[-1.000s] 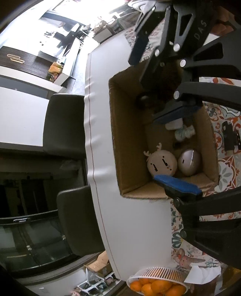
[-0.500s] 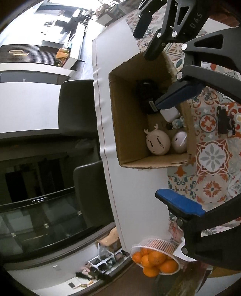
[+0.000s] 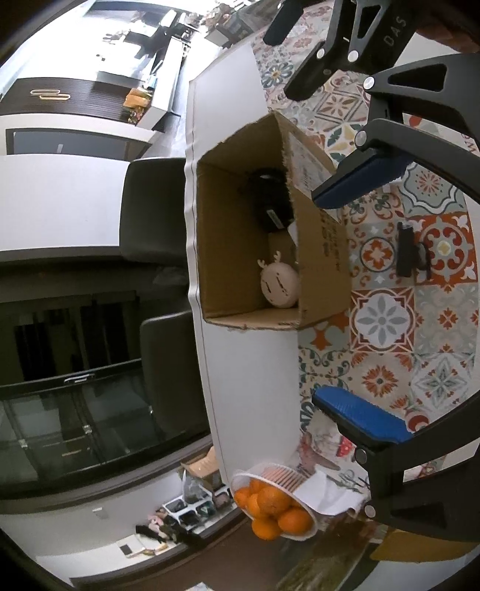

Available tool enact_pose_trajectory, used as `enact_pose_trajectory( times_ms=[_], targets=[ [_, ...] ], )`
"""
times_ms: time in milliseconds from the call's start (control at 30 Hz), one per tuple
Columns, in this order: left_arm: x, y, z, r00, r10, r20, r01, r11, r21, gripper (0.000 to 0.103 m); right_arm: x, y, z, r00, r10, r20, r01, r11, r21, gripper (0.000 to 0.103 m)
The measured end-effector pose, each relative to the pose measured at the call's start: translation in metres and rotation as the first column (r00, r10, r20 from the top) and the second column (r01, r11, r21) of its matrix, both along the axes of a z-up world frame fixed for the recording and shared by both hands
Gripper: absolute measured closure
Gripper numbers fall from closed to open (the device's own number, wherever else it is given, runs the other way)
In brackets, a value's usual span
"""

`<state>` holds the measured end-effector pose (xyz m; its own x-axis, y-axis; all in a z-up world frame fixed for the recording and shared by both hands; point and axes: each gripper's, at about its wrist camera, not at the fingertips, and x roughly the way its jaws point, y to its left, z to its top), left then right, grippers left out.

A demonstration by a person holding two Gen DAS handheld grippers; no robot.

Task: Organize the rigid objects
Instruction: 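Move the right tool to the white plastic card while the left tool approaches the black flashlight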

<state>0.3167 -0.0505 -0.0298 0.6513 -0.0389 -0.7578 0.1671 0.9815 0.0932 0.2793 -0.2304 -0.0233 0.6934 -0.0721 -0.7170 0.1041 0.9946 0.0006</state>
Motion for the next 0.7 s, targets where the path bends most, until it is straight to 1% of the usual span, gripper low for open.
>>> enact_pose_trajectory(
  times_ms=[133,300,533,700],
  targets=[
    [-0.01,0.002,-0.01,1.0,0.013,-0.013,-0.013,1.0,0.007,0.004,-0.008,-0.001,-0.007,1.0,-0.004,-0.007,0.004,1.0,0.011,0.011],
    [-0.02,0.003,-0.027,0.999,0.026,-0.04,-0.025,1.0,0.014,0.004,-0.018,-0.002,-0.026,1.0,0.004,-0.019,-0.003,0.999,0.035,0.011],
    [-0.031,0.005,-0.055,0.994,0.044,-0.097,-0.044,0.999,0.0,0.004,-0.027,0.0,-0.05,0.998,0.026,-0.057,-0.023,0.999,0.048,0.011],
    [-0.039,0.009,-0.071,0.992,0.061,-0.108,-0.062,0.998,0.0,0.004,-0.032,0.002,-0.068,0.996,0.043,-0.08,-0.038,0.998,0.054,0.011]
  ],
)
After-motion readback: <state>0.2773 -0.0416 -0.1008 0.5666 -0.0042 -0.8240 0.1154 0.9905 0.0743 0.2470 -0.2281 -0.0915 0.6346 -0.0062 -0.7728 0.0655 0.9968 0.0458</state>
